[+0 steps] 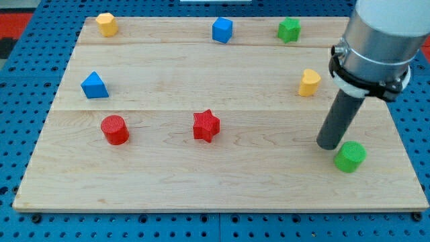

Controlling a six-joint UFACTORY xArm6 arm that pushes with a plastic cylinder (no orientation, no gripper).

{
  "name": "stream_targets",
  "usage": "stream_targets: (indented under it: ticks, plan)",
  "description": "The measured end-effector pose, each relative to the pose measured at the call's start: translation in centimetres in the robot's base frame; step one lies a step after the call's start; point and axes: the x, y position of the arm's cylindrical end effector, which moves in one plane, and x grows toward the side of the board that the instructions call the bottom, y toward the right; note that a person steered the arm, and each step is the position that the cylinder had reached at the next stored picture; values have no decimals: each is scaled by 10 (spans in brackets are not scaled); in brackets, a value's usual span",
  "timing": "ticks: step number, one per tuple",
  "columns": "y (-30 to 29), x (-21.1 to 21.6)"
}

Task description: Slightly touch the top of the red circle

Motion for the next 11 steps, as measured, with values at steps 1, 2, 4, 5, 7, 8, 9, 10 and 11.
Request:
stream_targets:
  ticks: [1, 2, 4, 5, 7, 8, 9, 10, 11]
  plan:
    - [-45, -26]
    - [-108, -41]
    - [-233, -92]
    - [-300, -92]
    - [-367, -69]
    - [-349, -47]
    - [-318, -42]
    - [-319, -37]
    - [-379, -35]
